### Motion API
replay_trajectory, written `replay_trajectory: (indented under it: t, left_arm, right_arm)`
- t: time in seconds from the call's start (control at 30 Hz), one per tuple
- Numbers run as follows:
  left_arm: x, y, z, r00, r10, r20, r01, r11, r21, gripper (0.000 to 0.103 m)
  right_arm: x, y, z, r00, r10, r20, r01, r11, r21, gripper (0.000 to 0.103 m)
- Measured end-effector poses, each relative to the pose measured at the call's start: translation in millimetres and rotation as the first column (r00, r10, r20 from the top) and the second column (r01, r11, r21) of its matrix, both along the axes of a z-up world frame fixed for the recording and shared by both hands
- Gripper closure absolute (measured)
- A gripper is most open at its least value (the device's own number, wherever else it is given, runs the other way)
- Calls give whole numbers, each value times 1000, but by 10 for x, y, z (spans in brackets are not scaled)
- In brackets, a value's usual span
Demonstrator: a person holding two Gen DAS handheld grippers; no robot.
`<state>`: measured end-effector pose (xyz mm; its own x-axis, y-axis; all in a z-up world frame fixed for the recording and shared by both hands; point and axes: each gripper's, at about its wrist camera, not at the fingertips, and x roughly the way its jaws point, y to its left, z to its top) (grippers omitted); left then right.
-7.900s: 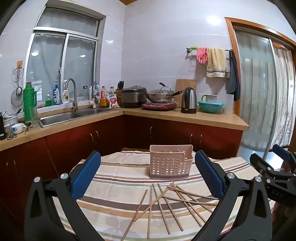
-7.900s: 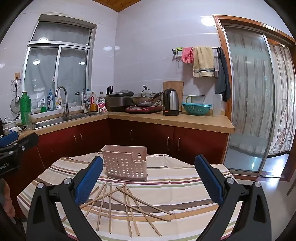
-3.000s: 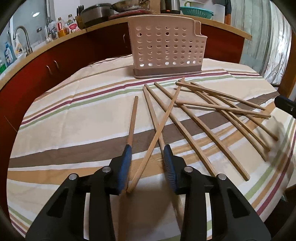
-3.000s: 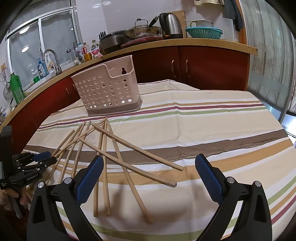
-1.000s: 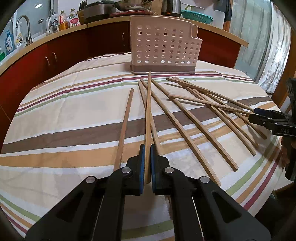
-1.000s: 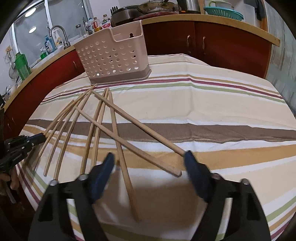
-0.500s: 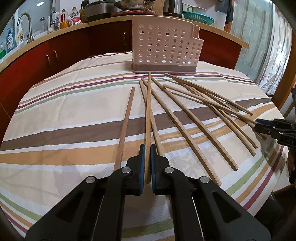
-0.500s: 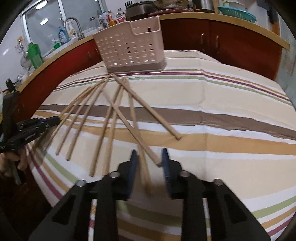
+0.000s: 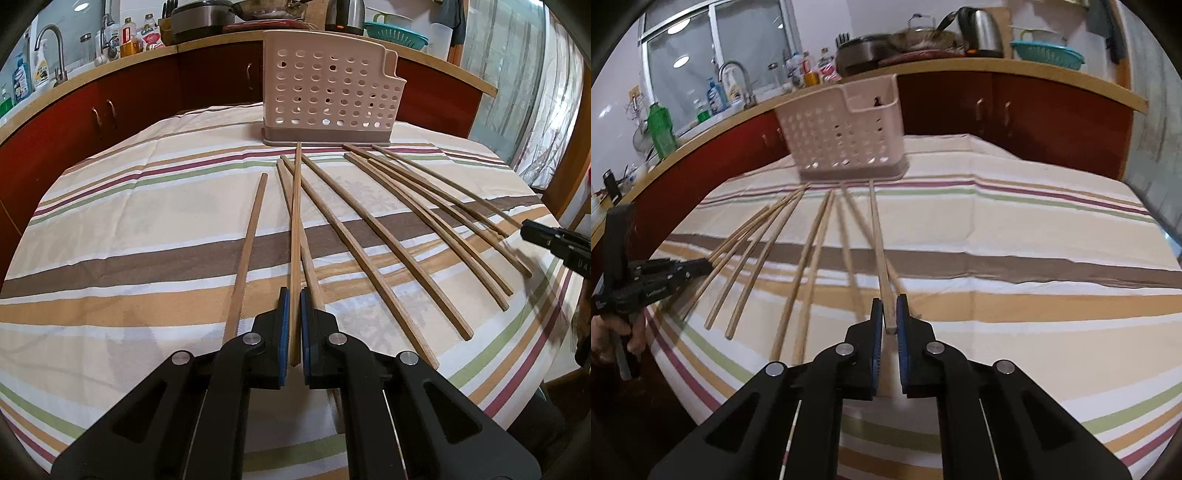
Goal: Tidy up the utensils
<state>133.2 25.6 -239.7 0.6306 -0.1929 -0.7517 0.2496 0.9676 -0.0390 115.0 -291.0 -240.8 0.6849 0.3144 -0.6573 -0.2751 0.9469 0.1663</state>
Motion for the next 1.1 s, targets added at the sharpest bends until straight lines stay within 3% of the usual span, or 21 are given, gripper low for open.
replay_trajectory:
  t: [0.27,0.5,0.6,1.1]
  left_arm:
    - [-9,5,-3,1000,7,-2,-7,1000,-6,97]
    - [-21,4,-6,1000,10,-2,-10,1000,-6,97]
    - [-35,5,2,1000,14,5,-14,1000,-5,97]
    - [-224,51,240,995,29,94,-27,999,-26,97]
  right_arm:
    - [48,24,-195,998,9,-67,-8,1000,6,95]
    - [58,97,-251,999,-5,-36,4,1000,-28,90]
    - [32,95,-250,999,-7,-33,6,999,-36,95]
    - [-189,65,156,994,-51,97,55,998,-40,96]
